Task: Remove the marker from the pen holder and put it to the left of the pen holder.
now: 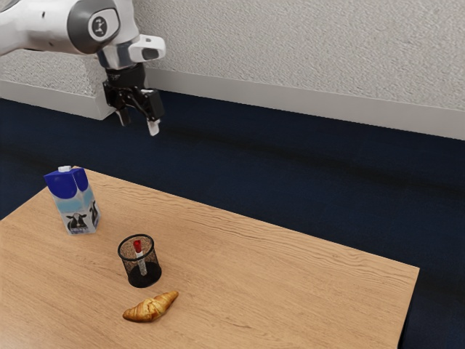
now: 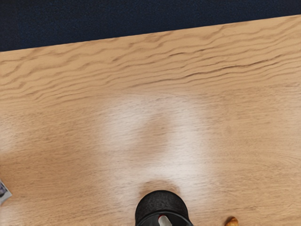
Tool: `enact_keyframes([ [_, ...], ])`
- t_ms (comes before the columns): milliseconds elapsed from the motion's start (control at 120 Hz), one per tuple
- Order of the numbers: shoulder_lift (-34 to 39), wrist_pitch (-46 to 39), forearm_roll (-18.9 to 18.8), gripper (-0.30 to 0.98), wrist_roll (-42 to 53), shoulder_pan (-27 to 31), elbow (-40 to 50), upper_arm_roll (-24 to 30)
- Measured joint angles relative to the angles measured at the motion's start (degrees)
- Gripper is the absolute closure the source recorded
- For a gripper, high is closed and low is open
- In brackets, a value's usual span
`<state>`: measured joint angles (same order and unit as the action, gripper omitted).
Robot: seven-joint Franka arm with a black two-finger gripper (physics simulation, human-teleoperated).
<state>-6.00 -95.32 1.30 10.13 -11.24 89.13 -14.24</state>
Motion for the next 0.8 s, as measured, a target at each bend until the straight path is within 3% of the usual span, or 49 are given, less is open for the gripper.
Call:
enact_keyframes([
  [258, 1.38, 0.30, -0.49, 0.00, -0.17, 0.48, 0.57, 1.28],
  [467, 11.19, -6.60, -5.52, 0.00, -0.20, -0.84, 22.32, 5.33],
  [675, 10.83, -10.14, -8.51, 0.00, -0.04, 0.42, 27.33, 5.70],
  [800, 15.46, -14.81, -9.25, 0.00, -0.07, -0.80, 35.67, 6.00],
])
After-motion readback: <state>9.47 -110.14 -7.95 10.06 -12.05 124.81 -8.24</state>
